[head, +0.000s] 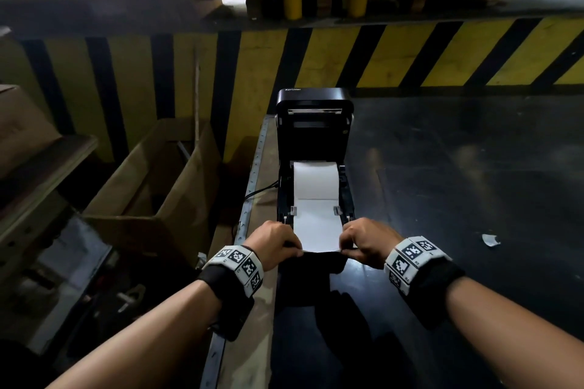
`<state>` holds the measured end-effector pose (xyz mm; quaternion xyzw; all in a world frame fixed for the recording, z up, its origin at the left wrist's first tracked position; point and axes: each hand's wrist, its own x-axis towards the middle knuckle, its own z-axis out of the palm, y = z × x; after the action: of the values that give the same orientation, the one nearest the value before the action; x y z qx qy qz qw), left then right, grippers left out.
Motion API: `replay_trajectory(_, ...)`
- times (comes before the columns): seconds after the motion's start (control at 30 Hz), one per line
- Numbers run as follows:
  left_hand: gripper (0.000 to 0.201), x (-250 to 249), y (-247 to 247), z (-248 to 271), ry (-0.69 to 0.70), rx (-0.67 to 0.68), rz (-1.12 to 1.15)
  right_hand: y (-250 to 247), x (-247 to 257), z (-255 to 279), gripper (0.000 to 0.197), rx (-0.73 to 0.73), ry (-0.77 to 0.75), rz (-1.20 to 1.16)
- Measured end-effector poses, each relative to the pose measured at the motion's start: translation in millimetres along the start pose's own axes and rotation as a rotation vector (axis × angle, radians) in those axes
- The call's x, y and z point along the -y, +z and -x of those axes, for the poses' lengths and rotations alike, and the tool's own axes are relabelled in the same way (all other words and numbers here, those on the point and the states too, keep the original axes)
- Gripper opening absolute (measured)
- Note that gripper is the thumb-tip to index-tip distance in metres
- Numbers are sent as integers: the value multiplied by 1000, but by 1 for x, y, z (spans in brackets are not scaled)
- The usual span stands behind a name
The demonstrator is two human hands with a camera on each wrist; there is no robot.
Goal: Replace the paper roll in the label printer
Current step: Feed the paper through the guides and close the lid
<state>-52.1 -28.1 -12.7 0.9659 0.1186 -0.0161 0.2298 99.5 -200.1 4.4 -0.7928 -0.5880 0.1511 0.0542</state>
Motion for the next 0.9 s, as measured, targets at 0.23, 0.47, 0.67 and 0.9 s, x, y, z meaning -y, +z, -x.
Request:
replay_trajectory(0.23,19,-2,12,13,-42,36,37,14,5,6,16,62,50,-75)
replay_trajectory(0.47,28,0,3,8,-40,48,70,8,-6,5,31,147,99,-227)
replay_trajectory(0.67,33,13,-75,-47,-164,-314,173,-60,-30,-25,24,-262,232,-394)
replay_trajectory(0.9,48,27,-168,-132,-394,-603,375,-141,-59,-96,23,-671,437,-544)
